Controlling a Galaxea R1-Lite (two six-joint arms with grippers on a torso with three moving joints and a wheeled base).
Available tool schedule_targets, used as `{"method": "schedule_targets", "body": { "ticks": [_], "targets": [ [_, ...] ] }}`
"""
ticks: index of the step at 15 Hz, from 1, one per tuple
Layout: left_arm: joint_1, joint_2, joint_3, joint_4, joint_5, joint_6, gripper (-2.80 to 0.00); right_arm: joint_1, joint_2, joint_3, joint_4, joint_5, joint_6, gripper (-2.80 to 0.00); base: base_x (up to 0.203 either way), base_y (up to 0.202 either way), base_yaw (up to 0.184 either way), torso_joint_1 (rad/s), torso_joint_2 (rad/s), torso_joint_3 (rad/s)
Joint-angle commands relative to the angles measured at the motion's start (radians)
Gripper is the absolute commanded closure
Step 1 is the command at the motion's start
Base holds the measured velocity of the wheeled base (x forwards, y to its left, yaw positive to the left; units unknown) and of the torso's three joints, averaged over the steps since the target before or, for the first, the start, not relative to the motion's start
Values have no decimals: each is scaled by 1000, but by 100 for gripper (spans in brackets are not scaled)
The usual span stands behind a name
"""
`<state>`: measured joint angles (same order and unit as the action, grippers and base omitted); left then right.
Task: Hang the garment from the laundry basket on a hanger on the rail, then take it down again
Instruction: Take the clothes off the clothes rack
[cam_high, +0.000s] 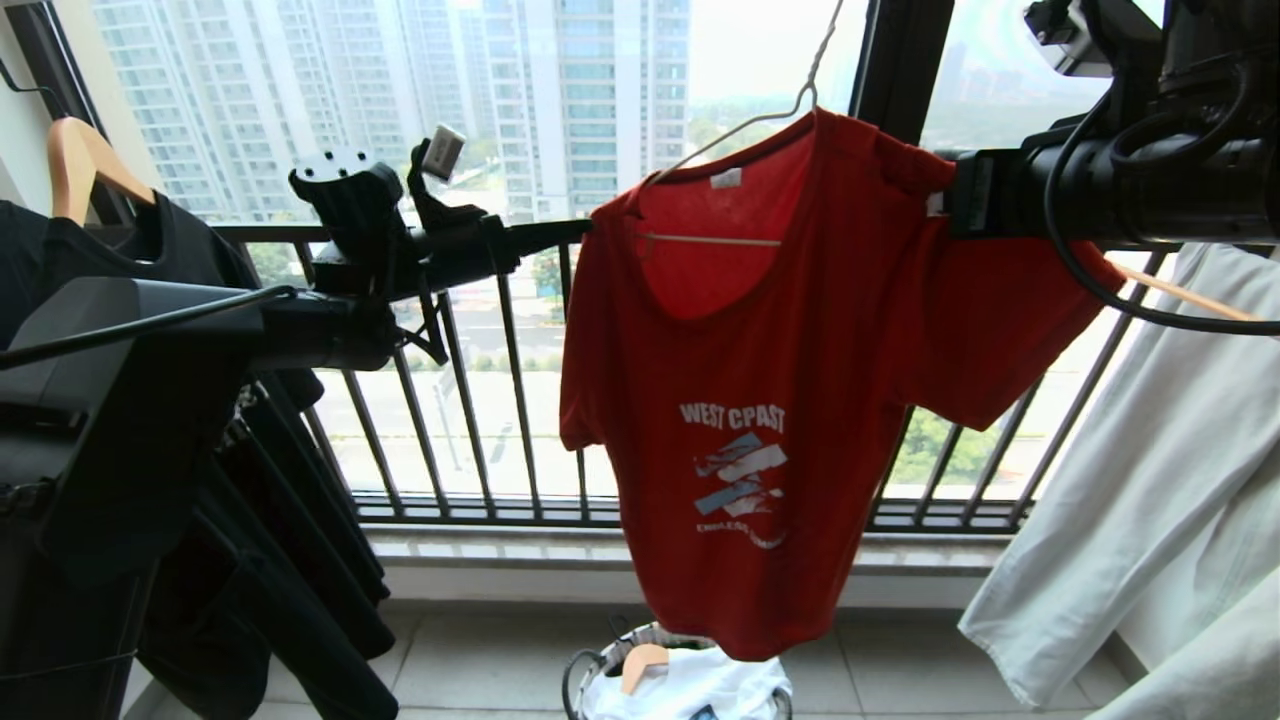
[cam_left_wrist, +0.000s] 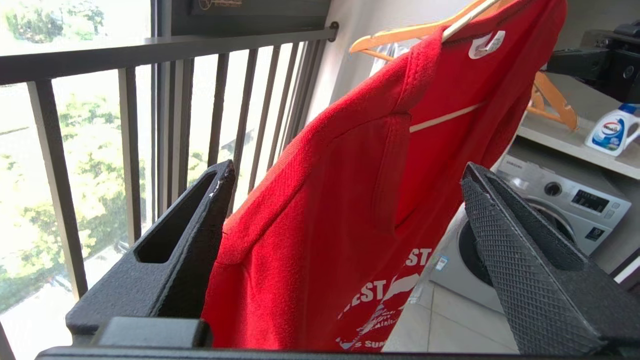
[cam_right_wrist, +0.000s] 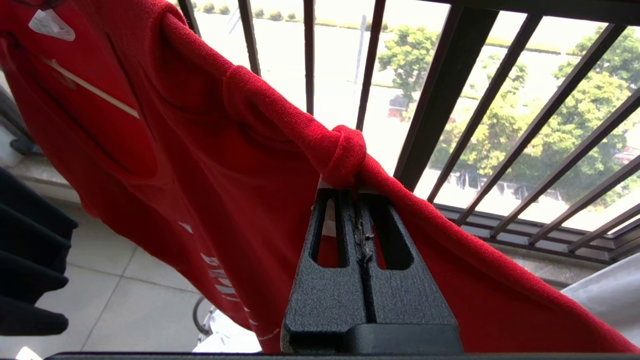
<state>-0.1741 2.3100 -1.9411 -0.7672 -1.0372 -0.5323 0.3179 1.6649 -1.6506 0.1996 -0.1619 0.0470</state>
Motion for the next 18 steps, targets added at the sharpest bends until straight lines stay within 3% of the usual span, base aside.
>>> {"method": "schedule_targets", "body": {
  "ticks": [1, 4, 6, 12, 15, 18],
  "targets": [
    [-9, 12, -4, -4, -6, -3, -280, 1, 1, 0, 1, -1, -1, 0, 0, 0, 0, 0, 0, 0],
    [-26, 26, -15, -8, -4, -1, -280, 1, 3, 0, 1, -1, -1, 0, 0, 0, 0, 0, 0, 0],
    [-37, 44, -16, -81, -4, -7, -280, 1, 3, 0, 1, -1, -11, 0, 0, 0, 0, 0, 0, 0],
    [-44, 53, -13, -268, -9, -158, -280, 1, 9, -3, 0, -1, -19, 0, 0, 0, 0, 0, 0, 0],
    [-42, 43, 13, -358, -94, -218, -280, 1, 16, -12, -2, -1, -19, 0, 0, 0, 0, 0, 0, 0],
    [-42, 39, 56, -489, -173, -337, -280, 0, 16, -18, -3, -1, -19, 0, 0, 0, 0, 0, 0, 0]
  ]
}}
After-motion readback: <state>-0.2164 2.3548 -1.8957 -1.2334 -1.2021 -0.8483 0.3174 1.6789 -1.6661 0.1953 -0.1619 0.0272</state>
